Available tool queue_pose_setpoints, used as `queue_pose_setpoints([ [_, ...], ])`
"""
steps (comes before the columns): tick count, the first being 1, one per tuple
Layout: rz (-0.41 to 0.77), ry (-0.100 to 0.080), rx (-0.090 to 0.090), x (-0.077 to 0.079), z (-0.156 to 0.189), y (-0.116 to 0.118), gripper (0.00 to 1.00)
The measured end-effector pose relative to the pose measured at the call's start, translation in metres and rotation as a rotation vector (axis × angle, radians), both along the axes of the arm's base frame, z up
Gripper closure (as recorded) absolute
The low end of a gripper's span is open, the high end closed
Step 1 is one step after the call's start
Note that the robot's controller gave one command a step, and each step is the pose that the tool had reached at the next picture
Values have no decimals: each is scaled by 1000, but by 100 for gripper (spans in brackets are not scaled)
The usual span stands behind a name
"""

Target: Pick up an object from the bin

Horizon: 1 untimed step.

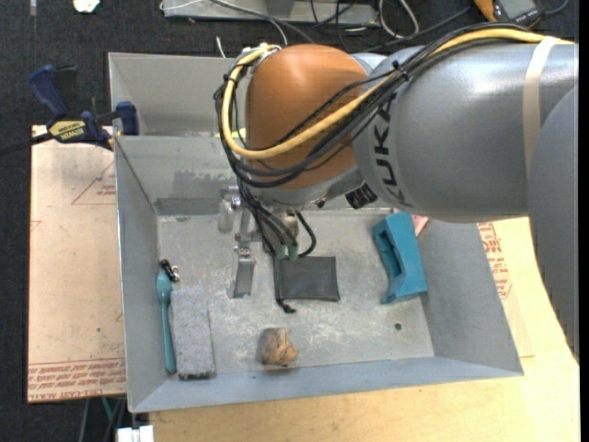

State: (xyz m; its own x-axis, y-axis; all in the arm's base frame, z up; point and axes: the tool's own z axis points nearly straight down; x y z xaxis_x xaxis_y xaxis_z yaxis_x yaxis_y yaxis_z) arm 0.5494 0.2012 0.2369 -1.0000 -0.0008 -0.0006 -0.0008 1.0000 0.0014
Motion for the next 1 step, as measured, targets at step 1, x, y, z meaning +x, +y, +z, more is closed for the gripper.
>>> queue_pose_setpoints([
  [1,330,-6,1,12,-66,4,0],
])
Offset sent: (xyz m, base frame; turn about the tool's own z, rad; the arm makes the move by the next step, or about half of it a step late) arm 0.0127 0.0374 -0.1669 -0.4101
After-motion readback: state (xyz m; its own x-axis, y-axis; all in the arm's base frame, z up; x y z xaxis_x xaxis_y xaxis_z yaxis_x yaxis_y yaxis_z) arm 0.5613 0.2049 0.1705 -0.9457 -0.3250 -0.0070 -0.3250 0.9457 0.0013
